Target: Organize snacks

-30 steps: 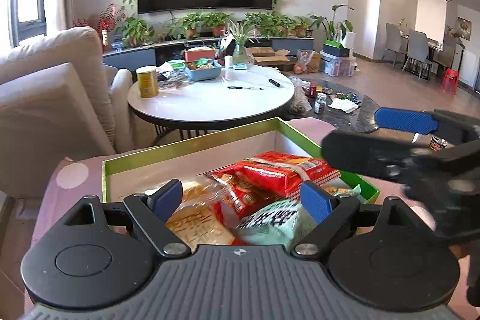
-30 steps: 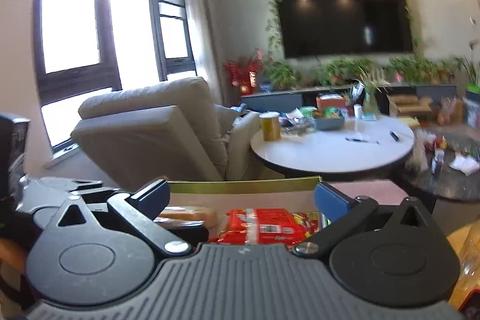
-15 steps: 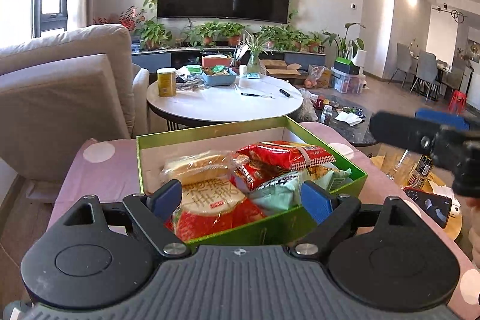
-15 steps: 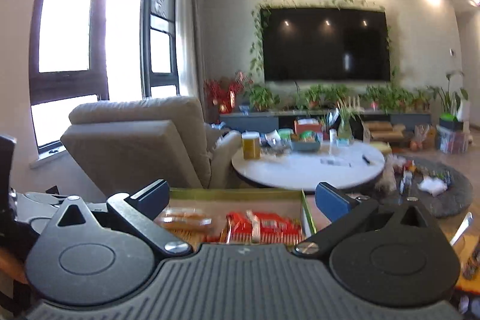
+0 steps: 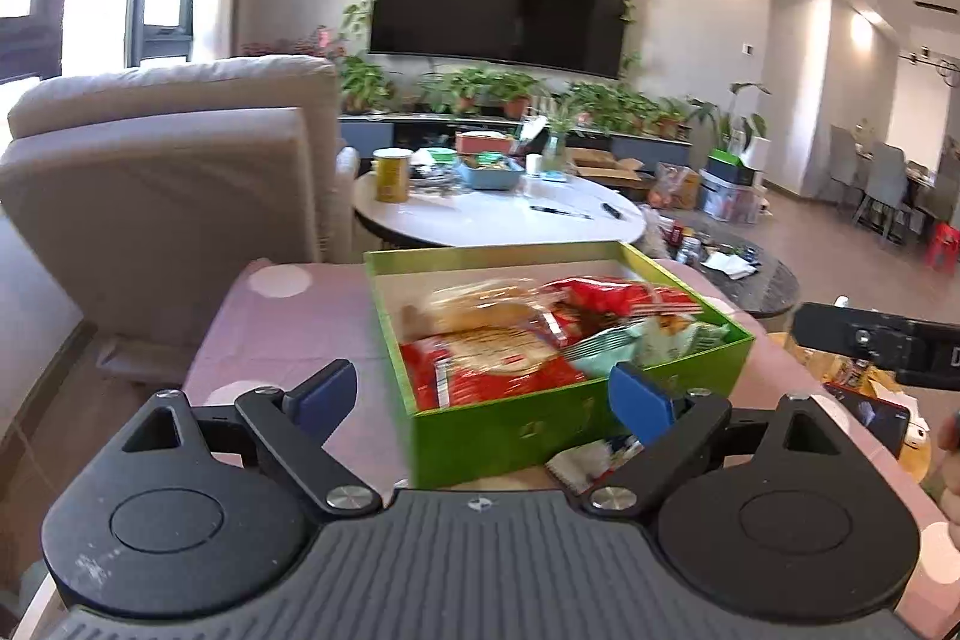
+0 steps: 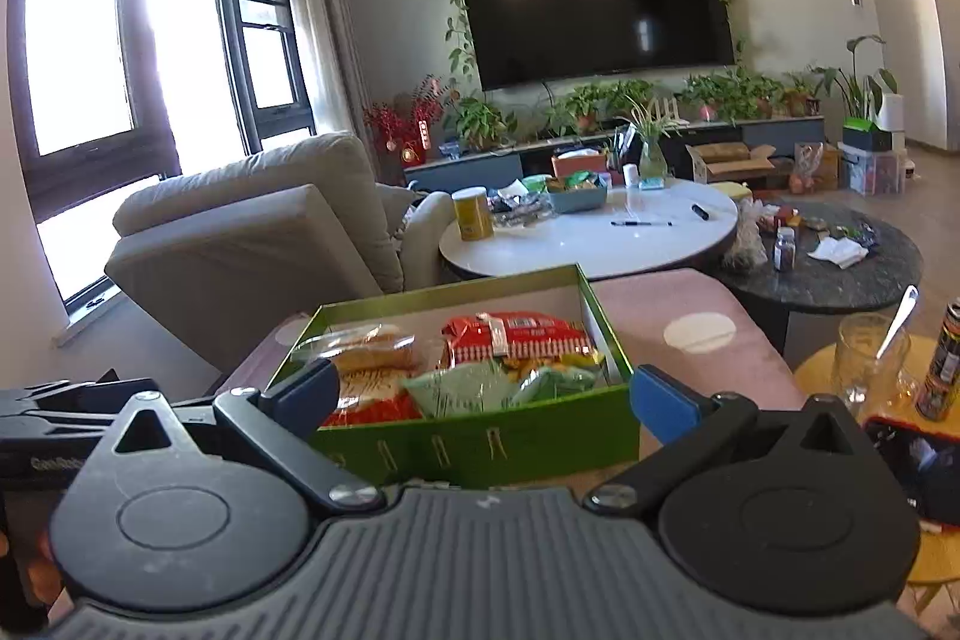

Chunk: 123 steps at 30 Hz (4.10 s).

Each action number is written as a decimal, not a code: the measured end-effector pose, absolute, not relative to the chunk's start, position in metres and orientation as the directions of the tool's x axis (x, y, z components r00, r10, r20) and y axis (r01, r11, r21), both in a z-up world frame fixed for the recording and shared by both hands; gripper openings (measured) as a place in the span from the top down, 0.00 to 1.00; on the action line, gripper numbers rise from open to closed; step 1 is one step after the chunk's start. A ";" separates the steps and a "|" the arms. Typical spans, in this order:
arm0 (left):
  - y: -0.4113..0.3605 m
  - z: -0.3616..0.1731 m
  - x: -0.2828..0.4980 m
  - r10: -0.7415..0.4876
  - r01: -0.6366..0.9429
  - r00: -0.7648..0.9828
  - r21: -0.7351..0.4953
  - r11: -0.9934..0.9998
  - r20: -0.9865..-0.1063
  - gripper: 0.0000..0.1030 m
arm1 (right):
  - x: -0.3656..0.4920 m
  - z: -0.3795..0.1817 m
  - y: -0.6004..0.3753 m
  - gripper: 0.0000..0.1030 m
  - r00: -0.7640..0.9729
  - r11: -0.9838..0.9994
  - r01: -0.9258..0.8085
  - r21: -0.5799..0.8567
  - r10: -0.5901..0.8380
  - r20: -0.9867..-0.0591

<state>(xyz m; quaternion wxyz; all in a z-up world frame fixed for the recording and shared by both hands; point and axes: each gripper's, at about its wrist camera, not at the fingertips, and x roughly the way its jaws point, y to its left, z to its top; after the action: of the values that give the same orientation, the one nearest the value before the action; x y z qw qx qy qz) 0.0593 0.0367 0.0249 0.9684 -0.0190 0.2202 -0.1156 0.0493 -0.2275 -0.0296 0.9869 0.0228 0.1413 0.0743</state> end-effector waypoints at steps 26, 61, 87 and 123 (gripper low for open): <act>0.032 -0.035 0.082 -0.155 0.142 0.777 -0.071 0.987 -0.610 0.06 | 0.049 -0.058 -0.212 0.42 0.900 0.988 -0.130 0.087 0.154 -0.409; 0.054 -0.067 0.100 -0.180 0.173 0.750 -0.074 0.982 -0.636 0.54 | 0.106 -0.103 -0.175 0.42 0.793 0.993 -0.108 0.037 0.109 -0.600; 0.066 -0.069 0.099 -0.144 0.142 0.777 -0.053 0.989 -0.613 0.65 | 0.124 -0.117 -0.160 0.42 0.776 0.999 -0.037 -0.016 0.019 -0.631; 0.031 -0.008 0.077 -0.187 0.199 0.840 -0.032 0.979 -0.510 0.67 | 0.073 -0.064 -0.197 0.48 0.885 0.987 -0.121 0.109 0.157 -0.439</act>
<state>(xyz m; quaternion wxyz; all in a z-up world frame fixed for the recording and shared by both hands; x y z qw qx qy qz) 0.0766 0.0308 -0.0078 0.9590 0.0110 0.2648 -0.1007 0.0732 -0.1970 -0.0641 0.9700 0.0393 0.2291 0.0717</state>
